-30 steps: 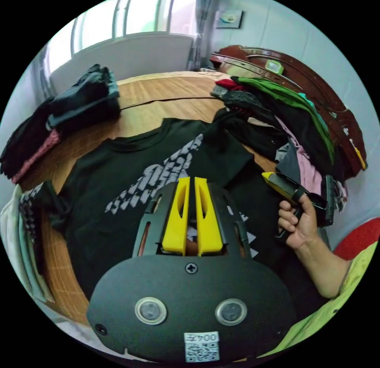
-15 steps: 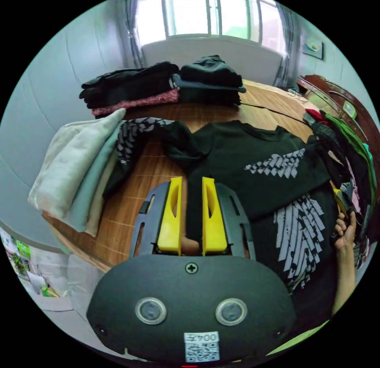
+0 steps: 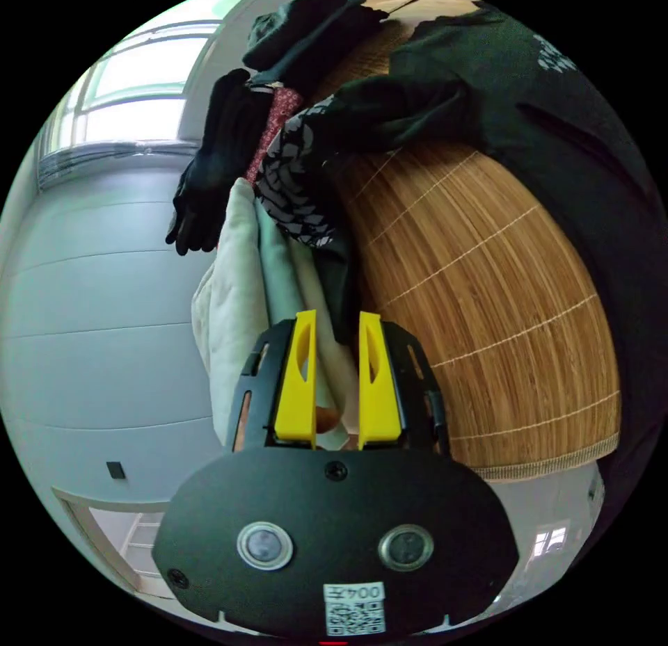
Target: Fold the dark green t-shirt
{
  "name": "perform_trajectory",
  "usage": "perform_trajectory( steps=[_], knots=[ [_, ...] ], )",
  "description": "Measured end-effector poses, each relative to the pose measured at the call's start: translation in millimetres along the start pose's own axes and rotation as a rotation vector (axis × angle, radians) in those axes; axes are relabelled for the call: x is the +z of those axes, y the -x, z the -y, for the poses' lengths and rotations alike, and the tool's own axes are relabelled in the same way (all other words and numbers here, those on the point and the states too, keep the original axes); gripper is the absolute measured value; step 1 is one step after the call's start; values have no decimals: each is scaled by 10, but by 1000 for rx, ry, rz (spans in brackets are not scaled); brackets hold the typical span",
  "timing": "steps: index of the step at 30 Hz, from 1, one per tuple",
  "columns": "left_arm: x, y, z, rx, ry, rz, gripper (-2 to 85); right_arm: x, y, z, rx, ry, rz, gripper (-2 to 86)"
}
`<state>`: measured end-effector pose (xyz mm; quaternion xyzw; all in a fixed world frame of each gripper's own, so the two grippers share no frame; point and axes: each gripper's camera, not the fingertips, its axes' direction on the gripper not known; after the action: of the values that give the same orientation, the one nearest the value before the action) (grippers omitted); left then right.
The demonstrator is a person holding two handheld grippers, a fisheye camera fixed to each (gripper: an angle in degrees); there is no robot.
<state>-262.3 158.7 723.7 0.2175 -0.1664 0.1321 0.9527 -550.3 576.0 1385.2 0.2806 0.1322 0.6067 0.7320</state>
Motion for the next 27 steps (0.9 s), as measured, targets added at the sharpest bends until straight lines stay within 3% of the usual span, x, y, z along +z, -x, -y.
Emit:
perform_trajectory(
  steps=[5, 12, 18, 22, 27],
  knots=[
    [103, -18, 208, 15, 153, 5, 19, 15, -37, 67, -2, 10, -1, -7],
    [-852, 679, 211, -134, 22, 168, 9, -4, -132, 171, 16, 5, 6, -7],
    [-1658, 1762, 104, -210, 4, 251, 8, -37, -235, 263, 42, 10, 18, -7],
    [-1940, 2232, 215, -61, 64, 390, 8, -46, -266, 326, 42, 13, 19, -7],
    [-2165, 2430, 536, 182, 134, 288, 8, -42, -311, 450, 52, 18, 17, -7]
  ],
)
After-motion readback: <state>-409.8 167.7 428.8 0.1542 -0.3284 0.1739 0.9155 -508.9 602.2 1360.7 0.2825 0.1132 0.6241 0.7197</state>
